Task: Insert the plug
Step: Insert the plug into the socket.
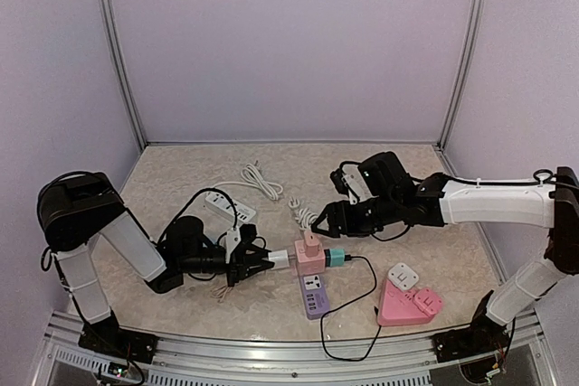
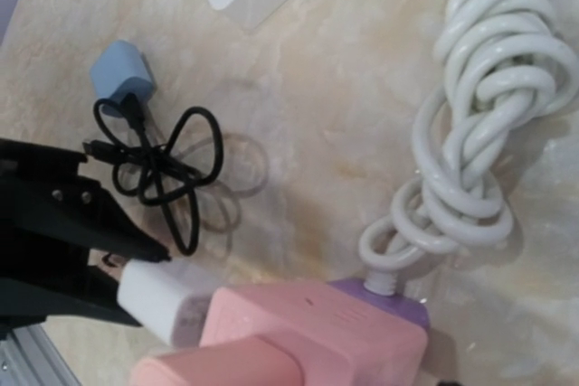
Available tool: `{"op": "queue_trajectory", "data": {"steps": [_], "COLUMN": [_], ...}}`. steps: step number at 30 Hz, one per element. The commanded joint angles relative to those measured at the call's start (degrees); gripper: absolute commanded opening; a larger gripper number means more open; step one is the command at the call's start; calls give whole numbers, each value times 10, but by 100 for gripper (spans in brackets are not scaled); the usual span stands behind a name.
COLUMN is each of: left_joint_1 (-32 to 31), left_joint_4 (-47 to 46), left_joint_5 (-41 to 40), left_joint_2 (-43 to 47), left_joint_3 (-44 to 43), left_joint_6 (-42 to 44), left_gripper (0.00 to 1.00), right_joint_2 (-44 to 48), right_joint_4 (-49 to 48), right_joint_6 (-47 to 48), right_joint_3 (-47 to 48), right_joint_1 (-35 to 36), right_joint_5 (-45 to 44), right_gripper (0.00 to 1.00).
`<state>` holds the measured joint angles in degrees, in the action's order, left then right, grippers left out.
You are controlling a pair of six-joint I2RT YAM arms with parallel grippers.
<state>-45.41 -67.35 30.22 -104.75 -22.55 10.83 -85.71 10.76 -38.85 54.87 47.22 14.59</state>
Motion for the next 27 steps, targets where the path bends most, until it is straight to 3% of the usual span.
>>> {"op": "queue_trajectory", "data": {"steps": [1,17,27], "left_joint_1": [3,-7,-13], "left_joint_4": [22,5,4], "left_joint_5": [15,-25,-7], "left_joint_2": [-6,-26,-36], "left_joint_3": [5,-27,-42], "left_joint_6": [35,-1,30], "left_gripper": [0,0,0], "right_joint_2": [-11,-33,-26], "right_joint_4": [-12,-57,-79], "right_joint_6": [-1,-24,-31], "right_joint_3": [-9,-45,-63], "right_joint_1": [-4,-4,-4], "right_joint_5": [23,76,103], "right_gripper": [65,62,71]}}
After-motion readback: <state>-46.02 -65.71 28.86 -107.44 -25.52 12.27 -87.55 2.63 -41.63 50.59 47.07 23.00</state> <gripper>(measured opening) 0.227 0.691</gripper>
